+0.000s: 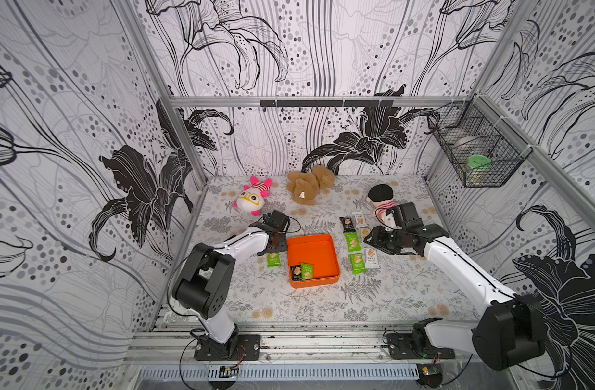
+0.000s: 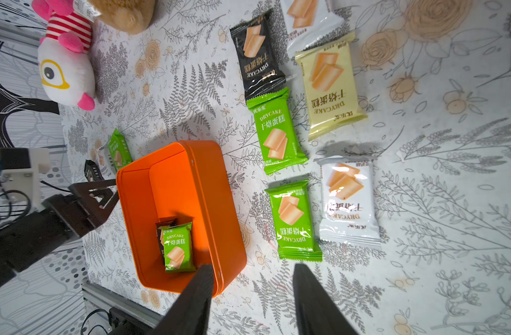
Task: Take the cookies out of the storage box
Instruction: Place the cookie at the center of the board, then adjust the cookie in the storage box.
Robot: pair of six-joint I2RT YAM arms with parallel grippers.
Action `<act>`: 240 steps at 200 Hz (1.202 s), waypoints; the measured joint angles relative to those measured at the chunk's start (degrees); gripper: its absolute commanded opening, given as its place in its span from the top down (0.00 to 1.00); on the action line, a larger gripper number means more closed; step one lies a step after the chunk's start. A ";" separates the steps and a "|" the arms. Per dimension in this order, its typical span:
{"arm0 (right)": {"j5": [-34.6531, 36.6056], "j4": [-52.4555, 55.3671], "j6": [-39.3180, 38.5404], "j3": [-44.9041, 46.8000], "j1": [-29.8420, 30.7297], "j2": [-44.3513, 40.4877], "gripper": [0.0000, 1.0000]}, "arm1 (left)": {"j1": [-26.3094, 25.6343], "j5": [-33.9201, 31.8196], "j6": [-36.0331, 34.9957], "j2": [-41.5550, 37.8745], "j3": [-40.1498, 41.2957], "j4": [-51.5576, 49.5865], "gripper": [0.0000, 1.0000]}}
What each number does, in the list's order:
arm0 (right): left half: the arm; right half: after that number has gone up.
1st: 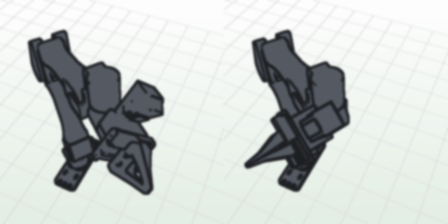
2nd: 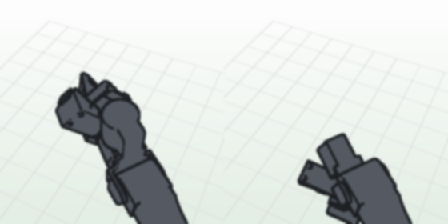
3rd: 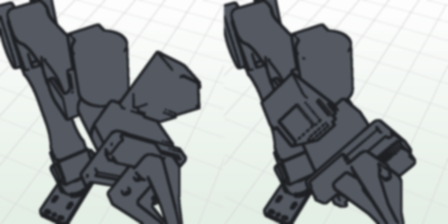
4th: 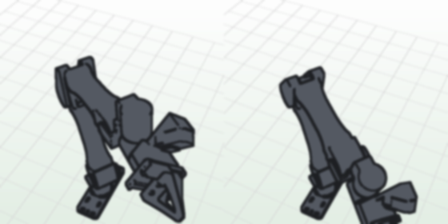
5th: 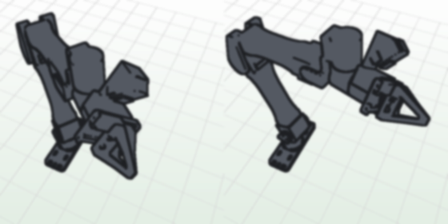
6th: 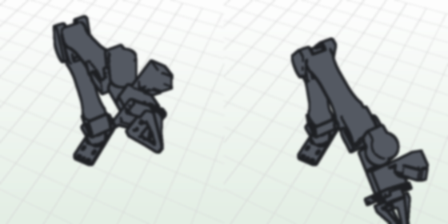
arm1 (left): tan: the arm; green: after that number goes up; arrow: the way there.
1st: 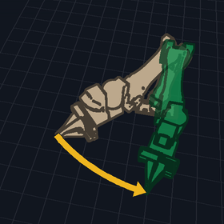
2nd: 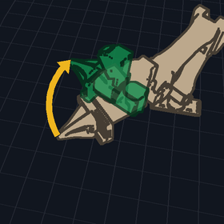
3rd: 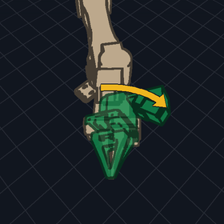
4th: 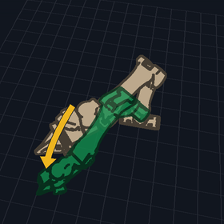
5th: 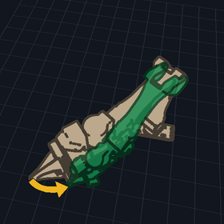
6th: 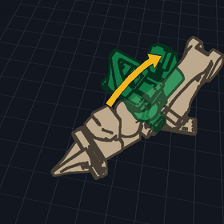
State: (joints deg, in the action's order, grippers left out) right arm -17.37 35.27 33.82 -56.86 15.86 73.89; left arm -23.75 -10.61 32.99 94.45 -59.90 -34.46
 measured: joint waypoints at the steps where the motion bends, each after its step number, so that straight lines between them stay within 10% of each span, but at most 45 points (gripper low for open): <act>1: 0.00 -0.02 -0.02 0.00 0.00 0.00 0.50 | -0.02 -0.02 0.07 -0.15 -0.07 -0.11 0.26; 126: -3.30 -1.09 -4.96 1.60 0.00 0.74 0.49 | -22.62 -7.80 20.85 -10.49 -6.47 -13.62 0.19; 240: -5.01 1.64 -11.26 1.60 -0.31 -0.13 0.48 | -35.47 -12.61 30.18 13.14 -18.95 -23.39 0.18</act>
State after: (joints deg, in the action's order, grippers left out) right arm -22.37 36.91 22.57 -55.27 15.55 73.76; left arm -59.22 -23.22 63.18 107.59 -78.85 -57.84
